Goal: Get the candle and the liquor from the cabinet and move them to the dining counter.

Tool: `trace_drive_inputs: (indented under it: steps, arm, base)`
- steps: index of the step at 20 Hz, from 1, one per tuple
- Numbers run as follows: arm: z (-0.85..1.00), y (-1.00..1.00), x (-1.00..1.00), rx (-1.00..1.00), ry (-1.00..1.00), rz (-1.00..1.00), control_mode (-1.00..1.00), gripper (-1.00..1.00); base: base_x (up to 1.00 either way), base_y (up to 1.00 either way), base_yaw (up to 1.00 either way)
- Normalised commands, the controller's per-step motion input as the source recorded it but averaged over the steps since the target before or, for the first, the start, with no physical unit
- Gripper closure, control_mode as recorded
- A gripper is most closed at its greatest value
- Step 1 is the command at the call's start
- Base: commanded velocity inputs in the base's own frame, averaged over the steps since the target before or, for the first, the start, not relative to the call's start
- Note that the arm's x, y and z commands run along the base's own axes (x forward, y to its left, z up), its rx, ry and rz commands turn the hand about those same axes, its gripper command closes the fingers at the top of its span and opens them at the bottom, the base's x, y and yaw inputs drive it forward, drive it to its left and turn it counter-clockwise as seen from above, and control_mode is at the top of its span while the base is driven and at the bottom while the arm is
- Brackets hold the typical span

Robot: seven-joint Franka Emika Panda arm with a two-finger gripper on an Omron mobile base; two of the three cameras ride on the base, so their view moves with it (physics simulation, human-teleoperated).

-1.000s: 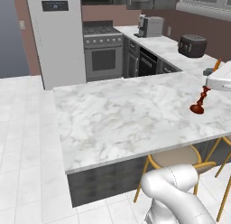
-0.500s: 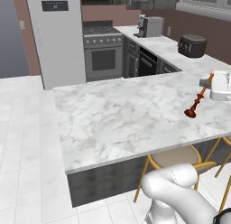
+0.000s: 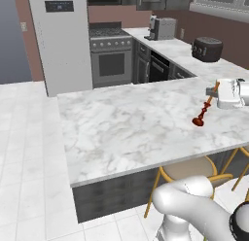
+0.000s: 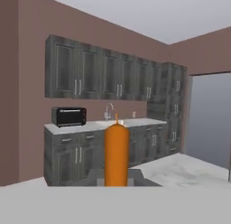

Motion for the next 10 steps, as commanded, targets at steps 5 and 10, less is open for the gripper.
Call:
trace_drive_inputs:
  steps: [5, 10]
  arm:
    - [-0.53, 0.04, 0.41, -0.12, 0.00, 0.00, -1.00, 1.00]
    - [-0.47, 0.09, 0.38, -0.08, 0.00, 0.00, -1.00, 1.00]
  base:
    - [0.00, 0.00, 0.00]
    - [0.00, 0.00, 0.00]
